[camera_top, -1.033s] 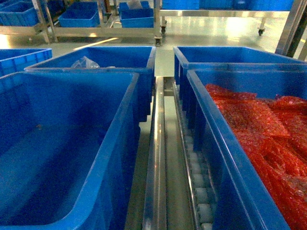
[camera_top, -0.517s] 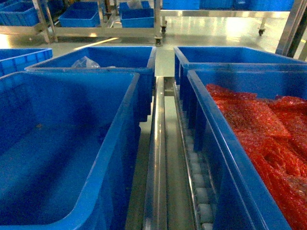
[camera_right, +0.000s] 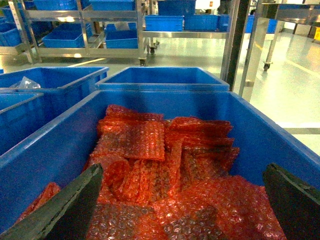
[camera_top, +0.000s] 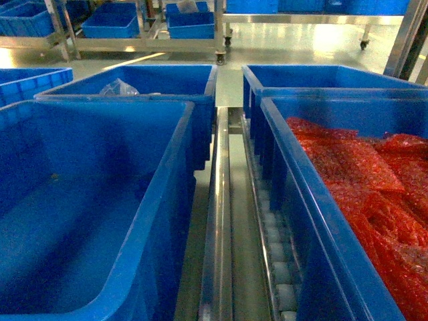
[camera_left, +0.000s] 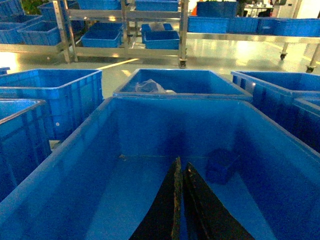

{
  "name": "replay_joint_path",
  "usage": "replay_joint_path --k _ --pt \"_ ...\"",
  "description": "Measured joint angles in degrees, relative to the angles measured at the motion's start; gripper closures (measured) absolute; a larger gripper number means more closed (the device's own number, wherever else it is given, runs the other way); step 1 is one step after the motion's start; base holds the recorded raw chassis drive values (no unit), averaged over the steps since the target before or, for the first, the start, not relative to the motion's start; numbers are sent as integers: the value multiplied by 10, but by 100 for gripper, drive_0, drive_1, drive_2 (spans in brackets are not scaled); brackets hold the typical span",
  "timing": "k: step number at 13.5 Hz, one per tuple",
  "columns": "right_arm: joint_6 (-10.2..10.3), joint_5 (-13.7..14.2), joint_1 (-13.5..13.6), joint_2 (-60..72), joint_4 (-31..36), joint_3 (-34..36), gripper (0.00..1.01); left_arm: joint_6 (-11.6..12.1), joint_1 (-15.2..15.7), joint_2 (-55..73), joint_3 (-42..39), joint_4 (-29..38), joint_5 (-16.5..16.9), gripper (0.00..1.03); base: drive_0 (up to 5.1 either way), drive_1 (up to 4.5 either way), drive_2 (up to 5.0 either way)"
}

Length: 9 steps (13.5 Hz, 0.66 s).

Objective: Pick blue part to blue bin on bottom shelf

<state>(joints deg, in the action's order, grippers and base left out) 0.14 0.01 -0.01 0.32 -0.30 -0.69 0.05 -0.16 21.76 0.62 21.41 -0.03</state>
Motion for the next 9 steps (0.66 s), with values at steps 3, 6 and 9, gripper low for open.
replay_joint_path --k 3,6,9 --pt "0 0 0 0 0 0 3 0 0 -49 0 -45 0 101 0 0 0" --pt "0 0 0 0 0 0 3 0 0 -83 0 -78 0 101 0 0 0" --pt "0 0 0 0 0 0 3 0 0 -114 0 -110 0 101 0 0 0"
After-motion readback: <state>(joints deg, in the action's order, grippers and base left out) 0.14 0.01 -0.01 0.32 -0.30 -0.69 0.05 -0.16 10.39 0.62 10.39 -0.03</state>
